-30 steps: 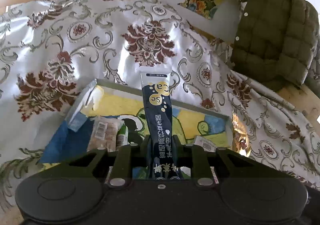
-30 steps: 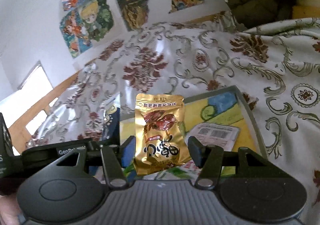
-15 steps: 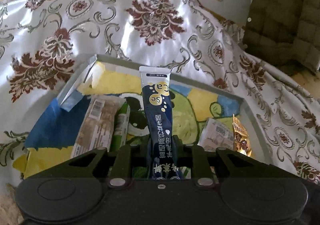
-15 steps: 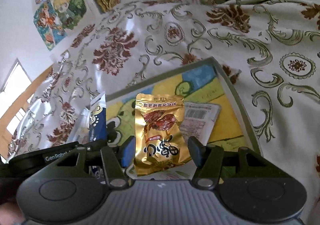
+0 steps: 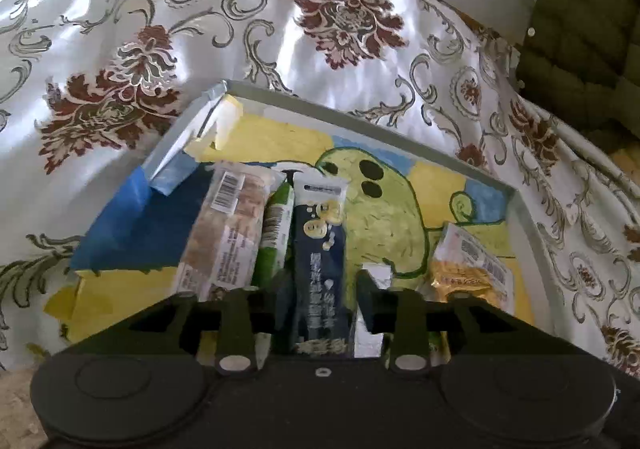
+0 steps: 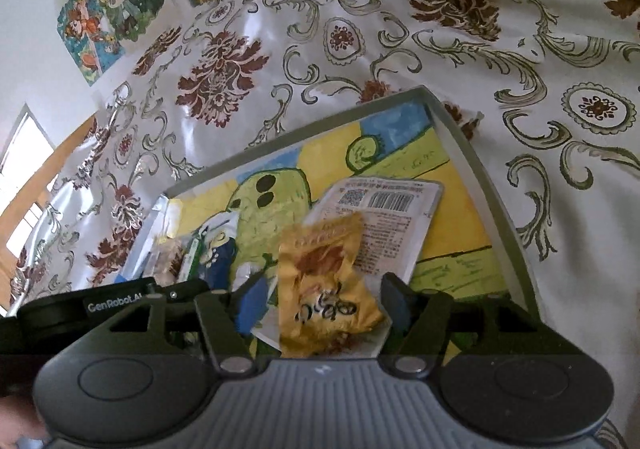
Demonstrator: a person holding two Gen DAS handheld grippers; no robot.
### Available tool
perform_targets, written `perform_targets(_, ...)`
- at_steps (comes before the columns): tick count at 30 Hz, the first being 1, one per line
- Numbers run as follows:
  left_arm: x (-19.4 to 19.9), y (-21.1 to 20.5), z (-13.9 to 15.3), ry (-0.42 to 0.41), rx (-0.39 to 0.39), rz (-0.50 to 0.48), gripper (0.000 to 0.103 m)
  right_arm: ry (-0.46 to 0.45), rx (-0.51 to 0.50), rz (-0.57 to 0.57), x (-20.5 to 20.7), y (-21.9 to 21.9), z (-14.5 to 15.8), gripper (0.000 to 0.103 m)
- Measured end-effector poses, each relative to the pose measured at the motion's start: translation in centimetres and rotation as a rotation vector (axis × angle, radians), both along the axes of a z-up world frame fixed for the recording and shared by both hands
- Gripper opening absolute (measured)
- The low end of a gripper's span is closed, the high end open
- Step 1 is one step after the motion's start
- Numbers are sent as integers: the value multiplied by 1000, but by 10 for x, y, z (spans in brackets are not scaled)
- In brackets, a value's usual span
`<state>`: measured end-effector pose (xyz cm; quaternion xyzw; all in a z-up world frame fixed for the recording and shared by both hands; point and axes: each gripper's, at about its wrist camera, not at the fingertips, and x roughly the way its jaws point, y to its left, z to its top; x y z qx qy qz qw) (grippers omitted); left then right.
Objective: Organize snacks
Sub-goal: 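Withdraw both open tools from the tray toward the remaining snacks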
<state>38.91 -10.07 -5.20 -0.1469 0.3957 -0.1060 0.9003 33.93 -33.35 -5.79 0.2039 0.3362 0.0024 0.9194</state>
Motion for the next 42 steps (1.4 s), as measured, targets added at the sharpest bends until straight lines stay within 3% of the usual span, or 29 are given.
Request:
perform_targets(4, -12, 8, 17, -41, -7, 31, 70, -20, 7, -12, -8, -3, 12, 83)
perform_targets(10, -42, 16, 58, -159, -11, -2, 93, -98, -73, 3, -37, 1, 48, 100)
perform_targets(13, -67, 18, 79, -229, 9, -7, 101, -143, -136, 14, -58, 8, 67, 103)
perform_targets(16, -95, 20, 95, -295, 46, -21, 102, -173, -172, 29, -76, 15, 80, 103)
perform_targets(20, -130, 25, 107, -321, 97, -23, 102, -199, -188, 44, -102, 20, 91, 103)
perform_targets(27, -191, 48, 118, -361, 102, 31, 102, -257, -252, 30, -157, 29, 98, 103)
perform_targets(34, -243, 67, 112, -366, 143, 50, 102, -325, -353, 44, -216, 51, 99, 103)
perform_targets(42, -294, 81, 84, -352, 241, 7, 102, -341, -382, 43, -268, 73, 93, 103)
